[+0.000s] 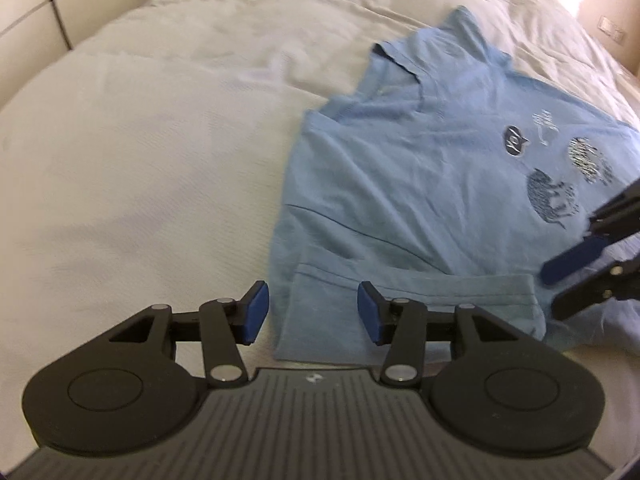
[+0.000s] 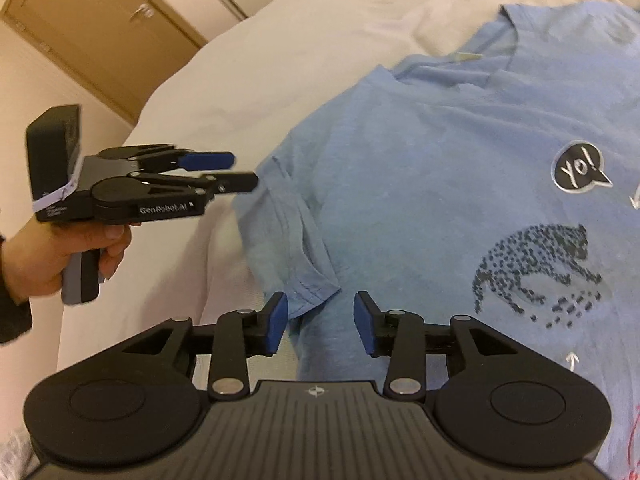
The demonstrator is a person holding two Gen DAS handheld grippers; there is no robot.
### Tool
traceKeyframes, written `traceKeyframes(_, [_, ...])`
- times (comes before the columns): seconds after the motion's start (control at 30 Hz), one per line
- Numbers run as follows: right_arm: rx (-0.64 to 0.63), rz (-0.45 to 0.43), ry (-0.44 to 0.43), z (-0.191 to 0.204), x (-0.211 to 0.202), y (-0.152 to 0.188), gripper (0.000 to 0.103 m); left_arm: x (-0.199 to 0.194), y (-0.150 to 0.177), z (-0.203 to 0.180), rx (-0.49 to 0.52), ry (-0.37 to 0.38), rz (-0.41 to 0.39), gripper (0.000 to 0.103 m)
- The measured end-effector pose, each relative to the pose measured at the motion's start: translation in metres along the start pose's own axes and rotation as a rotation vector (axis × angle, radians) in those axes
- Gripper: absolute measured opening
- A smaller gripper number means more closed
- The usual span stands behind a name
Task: Fold clothes
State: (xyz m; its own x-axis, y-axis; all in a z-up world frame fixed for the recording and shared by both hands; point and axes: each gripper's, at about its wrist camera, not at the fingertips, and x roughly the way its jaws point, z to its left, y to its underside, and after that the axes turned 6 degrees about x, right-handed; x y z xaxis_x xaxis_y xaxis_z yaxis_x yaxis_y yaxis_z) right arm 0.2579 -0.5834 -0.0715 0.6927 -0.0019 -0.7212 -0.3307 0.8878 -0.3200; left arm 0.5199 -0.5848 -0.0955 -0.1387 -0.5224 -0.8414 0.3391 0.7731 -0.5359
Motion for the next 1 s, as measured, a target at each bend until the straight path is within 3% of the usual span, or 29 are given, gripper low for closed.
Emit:
traceKeyframes(0.1, [0.037, 0.013, -0.032, -0.003, 0.007, -0.001, 0.041, 0.007, 0.001, 0.003, -0.006, 0.037, 0.014, 0.035])
traceKeyframes(0.17, [0.061, 0.022, -0.054, -0.005, 0.011, -0.002, 0.042, 0.007, 0.001, 0.003, -0.015, 0.045, 0.016, 0.003])
traceKeyframes(0.2, [0.073, 0.027, -0.065, -0.006, 0.013, -0.002, 0.042, 0.007, 0.002, 0.004, -0.02, 0.049, 0.016, 0.0])
traceKeyframes(0.27, [0.098, 0.036, -0.086, -0.008, 0.017, -0.003, 0.041, 0.001, 0.002, 0.005, -0.027, 0.045, 0.003, 0.0])
traceKeyframes(0.4, [0.147, 0.054, -0.13, -0.012, 0.026, -0.004, 0.013, -0.015, -0.005, 0.011, -0.04, -0.008, -0.057, 0.0])
traceKeyframes(0.5, [0.142, 0.048, -0.156, -0.008, 0.023, -0.007, 0.01, -0.006, -0.012, 0.017, -0.066, -0.031, -0.058, 0.0])
traceKeyframes(0.63, [0.144, -0.009, -0.096, -0.013, 0.019, -0.014, 0.01, 0.016, -0.015, 0.021, -0.11, -0.051, -0.023, 0.004])
traceKeyframes(0.77, [0.108, -0.012, -0.052, -0.014, 0.014, -0.014, 0.019, 0.01, -0.008, 0.019, -0.131, -0.082, -0.025, 0.028])
traceKeyframes(0.9, [0.011, 0.016, -0.051, 0.0, 0.011, -0.006, 0.022, -0.016, 0.003, 0.01, -0.107, -0.116, -0.047, 0.028])
traceKeyframes(1.0, [-0.057, 0.04, -0.068, 0.012, 0.017, -0.001, 0.029, -0.022, 0.009, 0.0, -0.07, -0.087, -0.044, 0.028])
